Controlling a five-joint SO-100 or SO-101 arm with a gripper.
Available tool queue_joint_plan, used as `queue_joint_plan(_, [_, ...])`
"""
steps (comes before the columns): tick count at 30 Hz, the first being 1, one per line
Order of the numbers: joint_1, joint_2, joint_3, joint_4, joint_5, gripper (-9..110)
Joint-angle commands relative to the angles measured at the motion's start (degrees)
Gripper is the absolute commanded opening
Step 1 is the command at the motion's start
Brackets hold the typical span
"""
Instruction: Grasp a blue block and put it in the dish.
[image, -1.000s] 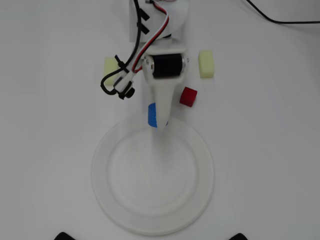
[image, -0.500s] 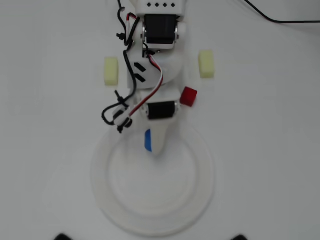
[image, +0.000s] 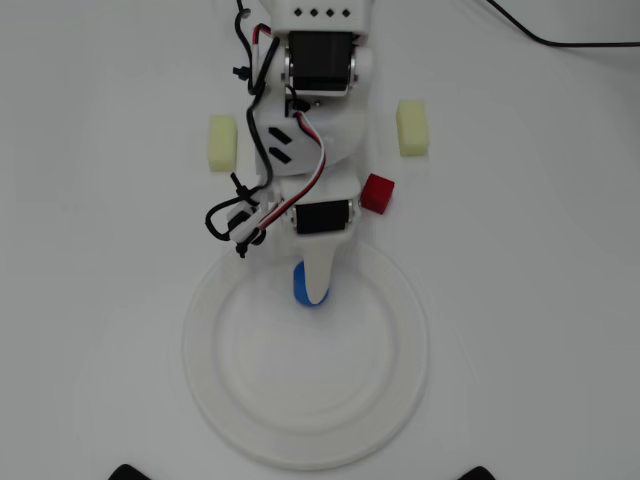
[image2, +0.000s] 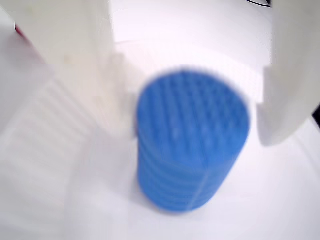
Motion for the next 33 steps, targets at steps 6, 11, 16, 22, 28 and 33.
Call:
queue_joint_plan(6, [0.88,9.49,-3.87,7.03,-0.62,29])
queue_joint_plan(11, [1.67,18.19,-3.78,14.77,-0.53,31])
queue_joint_plan(16, [1.76,34.63,6.59,17.84,-1.85,32])
queue_joint_plan(22, [1.14,58.18,27.16,18.11,-4.04,33])
queue_joint_plan(28, [3.25,76.03,44.38,18.11,-3.25,32])
queue_joint_plan(33, [4.13,90.09,59.15,18.11,-3.87,32])
